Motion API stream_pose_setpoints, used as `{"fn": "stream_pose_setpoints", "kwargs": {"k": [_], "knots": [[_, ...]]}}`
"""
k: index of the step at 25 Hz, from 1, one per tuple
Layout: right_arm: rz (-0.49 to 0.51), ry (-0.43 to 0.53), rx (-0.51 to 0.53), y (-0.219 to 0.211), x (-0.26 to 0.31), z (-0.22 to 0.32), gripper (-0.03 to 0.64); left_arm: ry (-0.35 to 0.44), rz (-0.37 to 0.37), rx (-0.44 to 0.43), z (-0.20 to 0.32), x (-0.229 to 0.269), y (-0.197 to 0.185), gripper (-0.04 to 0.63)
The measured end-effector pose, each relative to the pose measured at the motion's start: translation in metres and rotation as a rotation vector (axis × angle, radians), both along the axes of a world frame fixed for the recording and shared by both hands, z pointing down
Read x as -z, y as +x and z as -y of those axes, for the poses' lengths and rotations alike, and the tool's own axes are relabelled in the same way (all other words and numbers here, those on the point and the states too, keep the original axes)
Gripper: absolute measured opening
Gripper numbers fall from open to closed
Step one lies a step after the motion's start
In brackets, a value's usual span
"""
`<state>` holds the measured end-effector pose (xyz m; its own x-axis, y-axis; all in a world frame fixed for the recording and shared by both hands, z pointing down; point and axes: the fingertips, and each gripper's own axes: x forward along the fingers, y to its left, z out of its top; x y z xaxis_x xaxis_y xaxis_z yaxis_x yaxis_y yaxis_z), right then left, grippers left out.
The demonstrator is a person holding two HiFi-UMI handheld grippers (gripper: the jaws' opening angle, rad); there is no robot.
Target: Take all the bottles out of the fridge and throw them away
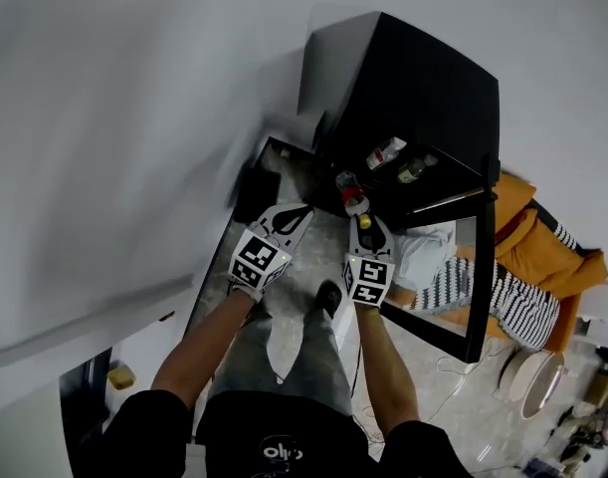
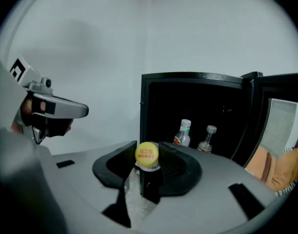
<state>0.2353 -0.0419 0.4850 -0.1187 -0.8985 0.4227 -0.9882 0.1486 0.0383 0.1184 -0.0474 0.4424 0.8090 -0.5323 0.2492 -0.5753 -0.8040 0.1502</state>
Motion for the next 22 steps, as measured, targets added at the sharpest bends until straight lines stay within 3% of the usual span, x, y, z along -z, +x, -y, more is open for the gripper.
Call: {"fn": "stream_pose_setpoints", "kwargs": {"k": [9, 22], "knots": [[0.022, 0.038, 0.116, -0.055, 0.061, -0.011, 0.146, 0.026, -0.022, 0.111, -0.005, 0.046, -0.051, 0.002], [0.023, 0.074, 0.288, -0.161, 0.097, -0.004, 0.146, 0.065, -0.026, 0.257, -0.005, 0.078, -0.152, 0.002]]}}
